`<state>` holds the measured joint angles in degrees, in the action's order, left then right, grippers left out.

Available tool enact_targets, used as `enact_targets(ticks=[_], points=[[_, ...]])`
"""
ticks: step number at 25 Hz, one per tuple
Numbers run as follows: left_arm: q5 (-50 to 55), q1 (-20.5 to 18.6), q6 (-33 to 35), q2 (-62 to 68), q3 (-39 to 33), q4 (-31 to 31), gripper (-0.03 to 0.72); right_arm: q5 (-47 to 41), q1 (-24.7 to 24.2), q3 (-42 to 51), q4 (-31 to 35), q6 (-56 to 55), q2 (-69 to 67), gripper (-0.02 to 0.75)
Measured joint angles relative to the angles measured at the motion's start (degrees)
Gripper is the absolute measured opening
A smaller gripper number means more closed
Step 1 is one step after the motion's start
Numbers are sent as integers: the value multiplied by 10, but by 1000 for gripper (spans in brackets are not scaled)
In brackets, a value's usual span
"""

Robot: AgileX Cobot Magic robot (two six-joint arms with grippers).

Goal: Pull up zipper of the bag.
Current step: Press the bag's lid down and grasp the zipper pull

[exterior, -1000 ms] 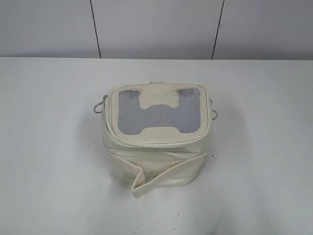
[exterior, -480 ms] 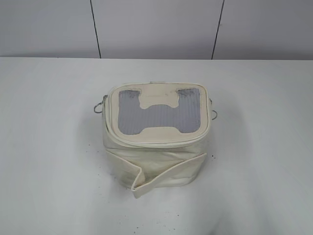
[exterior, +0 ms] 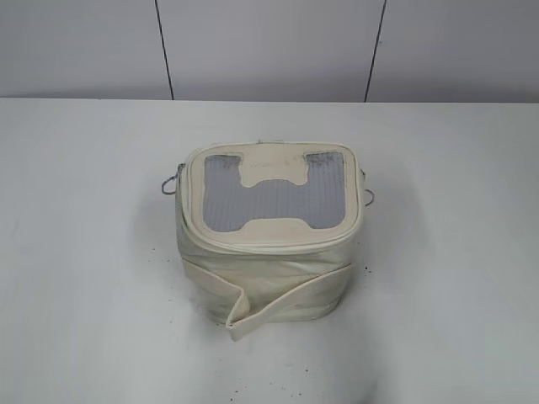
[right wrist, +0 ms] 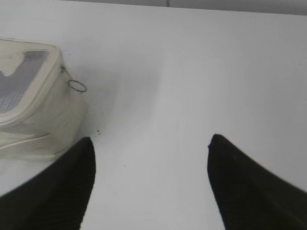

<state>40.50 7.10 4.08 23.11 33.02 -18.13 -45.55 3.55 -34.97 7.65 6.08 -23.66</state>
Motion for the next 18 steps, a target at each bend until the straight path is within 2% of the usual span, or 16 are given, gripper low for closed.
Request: enact_targets(ticks=[3,9,14,18], points=[[-45,0,43,83,5,-68,308,24,36,-40,29,47,-87,566],[-54,0,240,265,45,-203,308,28,99,-164,49,145,-286,566],[-12,0,317,400,112,-234,308,5,103,-290,135,279,-442,566],[43,0,342,499,180,-237,308,-75,104,-402,199,375,-576,566]])
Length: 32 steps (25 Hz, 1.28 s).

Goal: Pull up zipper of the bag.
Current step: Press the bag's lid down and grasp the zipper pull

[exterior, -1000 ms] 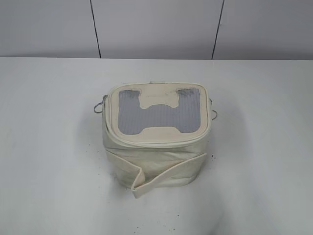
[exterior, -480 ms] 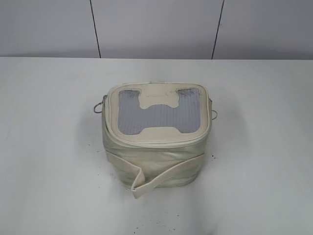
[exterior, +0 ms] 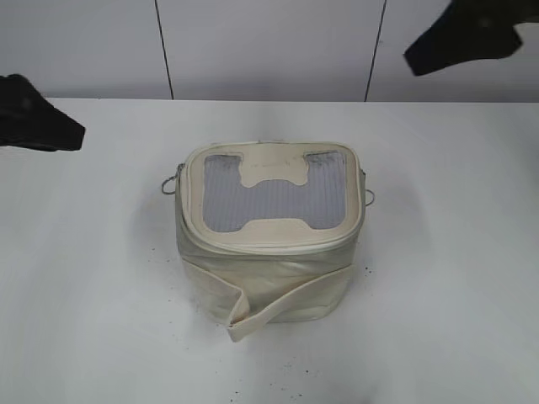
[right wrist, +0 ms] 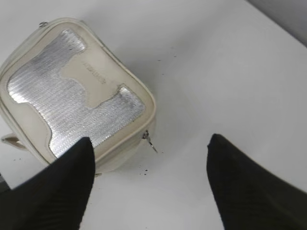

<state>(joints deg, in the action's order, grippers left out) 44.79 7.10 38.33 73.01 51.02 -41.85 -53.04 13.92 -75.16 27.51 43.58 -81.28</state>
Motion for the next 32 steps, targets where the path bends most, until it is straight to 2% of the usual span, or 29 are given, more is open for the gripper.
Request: enact_targets(ticks=[3,8,13,17,21,32], points=[[26,0,12,61,48,0,308,-69,15,-93,17,34,-96,566],[105,0,41,152,120,2,308,-136,63,-250,22,49,-237,566],[146,0,45,199,133,9,308,-159,118,-373,25,53,-360,524],[141,0,47,210,133,20,312,-160,140,-442,40,53,-431,503],[136,0,47,210,133,22,312,-160,143,-467,47,53,-469,502],[94,0,47,210,133,22,312,-162,142,-441,46,45,-483,501]])
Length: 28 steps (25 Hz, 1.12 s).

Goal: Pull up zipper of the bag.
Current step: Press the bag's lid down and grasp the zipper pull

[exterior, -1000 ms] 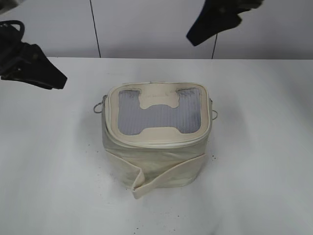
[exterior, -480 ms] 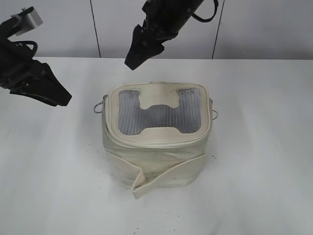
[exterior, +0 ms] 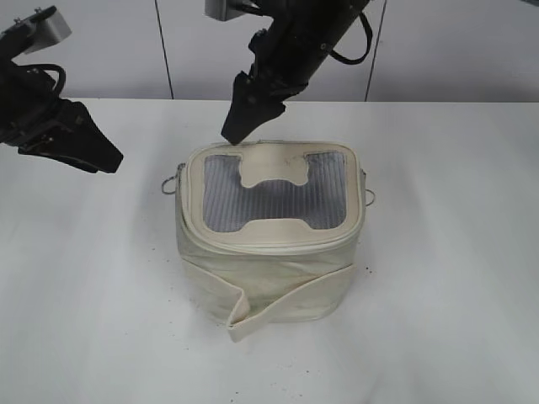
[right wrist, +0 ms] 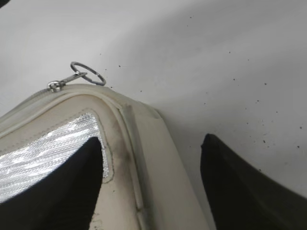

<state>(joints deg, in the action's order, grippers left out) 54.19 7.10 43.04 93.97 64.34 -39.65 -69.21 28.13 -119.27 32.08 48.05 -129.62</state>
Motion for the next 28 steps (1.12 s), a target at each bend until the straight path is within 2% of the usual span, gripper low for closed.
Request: enact_targets(ticks=[4,8,12,16,20,23,28], points=[[0,3,0,0,0,0,312,-1,0,1,1,0,-19,501],[3,23,0,0,0,3,312,-1,0,1,8,0,-29,485],[-2,47,1,0,0,31,329,-3,0,1,11,1,-29,396],[-13,59,2,0,0,54,386,-7,0,1,17,1,-29,310],[-27,61,17,0,0,58,473,-13,0,1,20,1,-29,153],[-41,61,33,0,0,59,506,-13,0,1,21,0,-29,48],[-26,61,103,0,0,59,516,-13,0,1,21,-4,-29,36]])
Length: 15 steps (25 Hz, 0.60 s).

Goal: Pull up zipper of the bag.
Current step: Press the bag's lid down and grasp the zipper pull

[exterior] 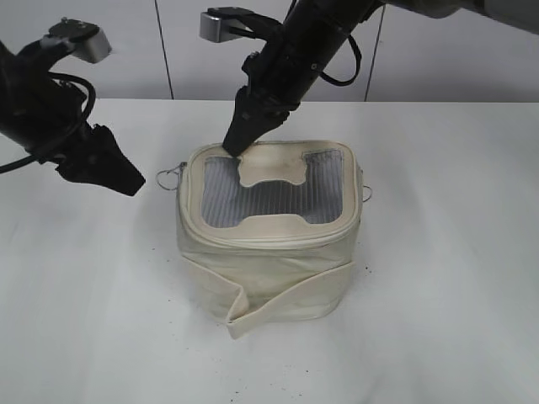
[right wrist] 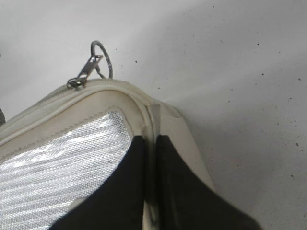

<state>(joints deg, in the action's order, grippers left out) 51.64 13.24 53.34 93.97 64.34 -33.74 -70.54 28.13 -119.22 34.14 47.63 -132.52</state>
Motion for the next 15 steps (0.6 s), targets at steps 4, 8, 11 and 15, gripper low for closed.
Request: enact_targets(ticks=[4,8,11,15], points=[[1,21,21,0,0,27,516,0,0,0,0,-5,0,36],[-52,66,47,0,0,94,516,0,0,0,0,-8,0,36],[-91,90,52,0,0,142,516,0,0,0,0,-9,0,36],[-120,104,53,3,0,160,516,0,0,0,0,-10,0,36]])
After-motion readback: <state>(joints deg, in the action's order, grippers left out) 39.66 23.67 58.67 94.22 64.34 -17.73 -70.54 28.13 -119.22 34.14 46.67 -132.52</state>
